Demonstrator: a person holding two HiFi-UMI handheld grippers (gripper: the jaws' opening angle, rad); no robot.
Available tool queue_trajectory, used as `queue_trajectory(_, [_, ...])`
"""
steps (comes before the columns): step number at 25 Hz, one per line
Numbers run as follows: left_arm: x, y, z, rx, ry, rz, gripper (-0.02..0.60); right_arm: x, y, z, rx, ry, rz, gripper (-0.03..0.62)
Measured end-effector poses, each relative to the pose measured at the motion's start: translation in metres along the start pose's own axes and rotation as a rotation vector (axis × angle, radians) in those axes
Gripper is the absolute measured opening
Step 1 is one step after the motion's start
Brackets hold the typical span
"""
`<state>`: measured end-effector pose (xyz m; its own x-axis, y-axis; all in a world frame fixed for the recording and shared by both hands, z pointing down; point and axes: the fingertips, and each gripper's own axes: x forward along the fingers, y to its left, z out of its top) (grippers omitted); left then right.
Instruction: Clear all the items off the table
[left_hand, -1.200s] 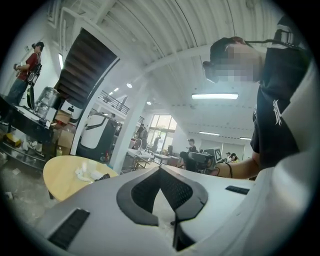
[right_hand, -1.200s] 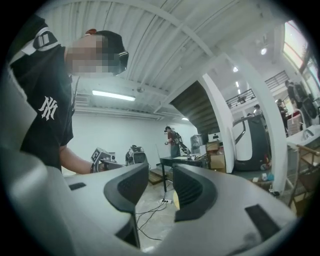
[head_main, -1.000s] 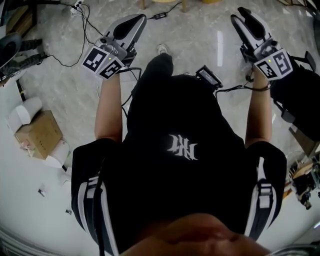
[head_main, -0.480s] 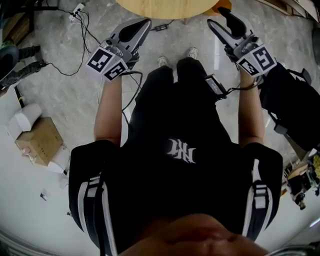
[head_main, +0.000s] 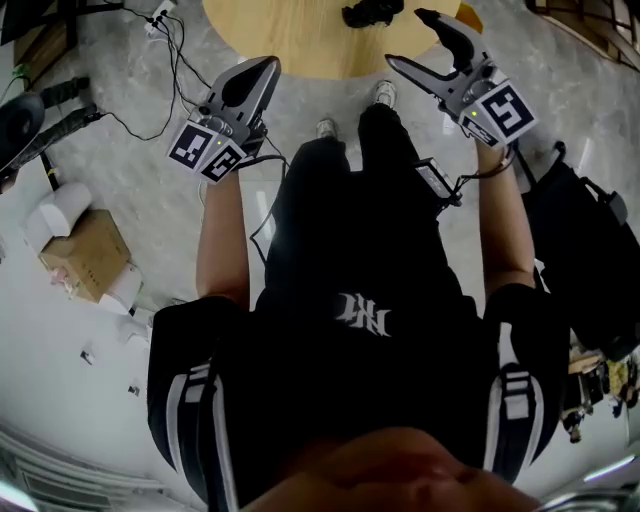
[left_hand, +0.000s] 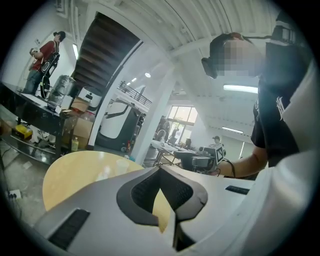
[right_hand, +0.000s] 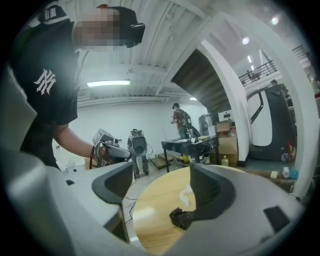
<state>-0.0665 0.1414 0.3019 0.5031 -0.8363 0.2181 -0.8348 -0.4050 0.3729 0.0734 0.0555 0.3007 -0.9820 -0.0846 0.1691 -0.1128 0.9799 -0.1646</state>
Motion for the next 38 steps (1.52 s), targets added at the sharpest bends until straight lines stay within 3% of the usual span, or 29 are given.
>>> queue_trajectory(5, [0.03,0.017,-0.011,0.003,0.029,0.007,0.012,0.02,-0.024,-0.026,0.003,0.012,0.04,0.37])
queue_trajectory(15, [0.077,0.041,-0.046,0.005,0.05,-0.122,0.012,0.066,-0.046,-0.101,-0.05,0.13,-0.018,0.463])
queue_trajectory(18, [0.088,0.042,-0.052,0.03,0.065,-0.16,0.012,0.07,-0.043,-0.124,-0.158,0.233,0.007,0.463])
queue_trajectory(21, [0.094,0.044,-0.053,0.0,0.04,-0.186,0.012,0.071,-0.047,-0.135,-0.26,0.284,0.008,0.463])
queue_trajectory(30, [0.107,0.056,-0.069,-0.046,0.024,-0.192,0.012,0.077,-0.053,-0.168,-0.548,0.442,0.03,0.463])
queue_trajectory(34, [0.102,0.061,-0.069,-0.122,-0.006,-0.195,0.012,0.078,-0.054,-0.174,-0.615,0.464,0.031,0.395])
queue_trajectory(38, [0.102,0.064,-0.065,-0.117,-0.01,-0.201,0.012,0.076,-0.051,-0.173,-0.623,0.475,0.038,0.277])
